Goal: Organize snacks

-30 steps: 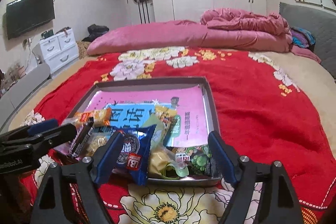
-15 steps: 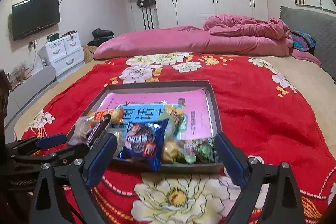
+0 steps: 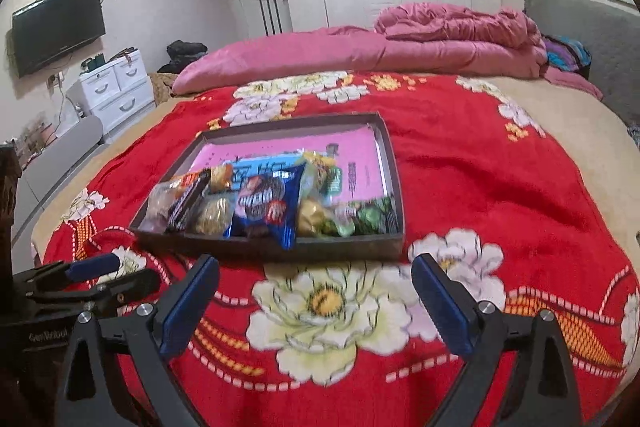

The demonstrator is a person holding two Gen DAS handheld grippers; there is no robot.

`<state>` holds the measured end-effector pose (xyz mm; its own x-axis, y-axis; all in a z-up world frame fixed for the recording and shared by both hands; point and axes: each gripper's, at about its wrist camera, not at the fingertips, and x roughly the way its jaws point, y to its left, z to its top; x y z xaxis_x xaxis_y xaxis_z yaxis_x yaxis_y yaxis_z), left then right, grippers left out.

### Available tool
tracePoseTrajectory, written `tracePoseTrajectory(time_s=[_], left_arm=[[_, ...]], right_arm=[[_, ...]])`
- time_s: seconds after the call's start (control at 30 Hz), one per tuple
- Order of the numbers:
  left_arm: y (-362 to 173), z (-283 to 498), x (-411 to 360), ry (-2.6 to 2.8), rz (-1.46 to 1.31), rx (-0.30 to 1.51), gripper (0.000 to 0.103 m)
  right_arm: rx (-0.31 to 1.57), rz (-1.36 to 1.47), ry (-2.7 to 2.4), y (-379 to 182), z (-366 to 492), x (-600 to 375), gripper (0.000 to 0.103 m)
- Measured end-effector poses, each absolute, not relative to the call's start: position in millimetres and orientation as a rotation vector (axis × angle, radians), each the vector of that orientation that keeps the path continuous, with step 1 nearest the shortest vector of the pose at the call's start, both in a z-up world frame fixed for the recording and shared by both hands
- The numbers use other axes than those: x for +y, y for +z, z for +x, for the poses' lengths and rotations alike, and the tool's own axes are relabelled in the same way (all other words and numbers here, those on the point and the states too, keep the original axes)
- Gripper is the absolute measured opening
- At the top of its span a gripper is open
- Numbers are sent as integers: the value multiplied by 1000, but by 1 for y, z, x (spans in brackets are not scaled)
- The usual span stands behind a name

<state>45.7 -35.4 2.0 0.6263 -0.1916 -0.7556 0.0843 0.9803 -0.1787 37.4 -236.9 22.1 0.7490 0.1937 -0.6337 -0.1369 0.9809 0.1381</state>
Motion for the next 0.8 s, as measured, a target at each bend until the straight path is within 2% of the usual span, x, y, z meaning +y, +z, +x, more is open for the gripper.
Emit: tracePoseTrajectory(time_s=[0.8], left_arm=[[3, 35, -29, -132, -96, 874, 81]], right_arm=[[723, 76, 174, 19, 19, -234, 97]])
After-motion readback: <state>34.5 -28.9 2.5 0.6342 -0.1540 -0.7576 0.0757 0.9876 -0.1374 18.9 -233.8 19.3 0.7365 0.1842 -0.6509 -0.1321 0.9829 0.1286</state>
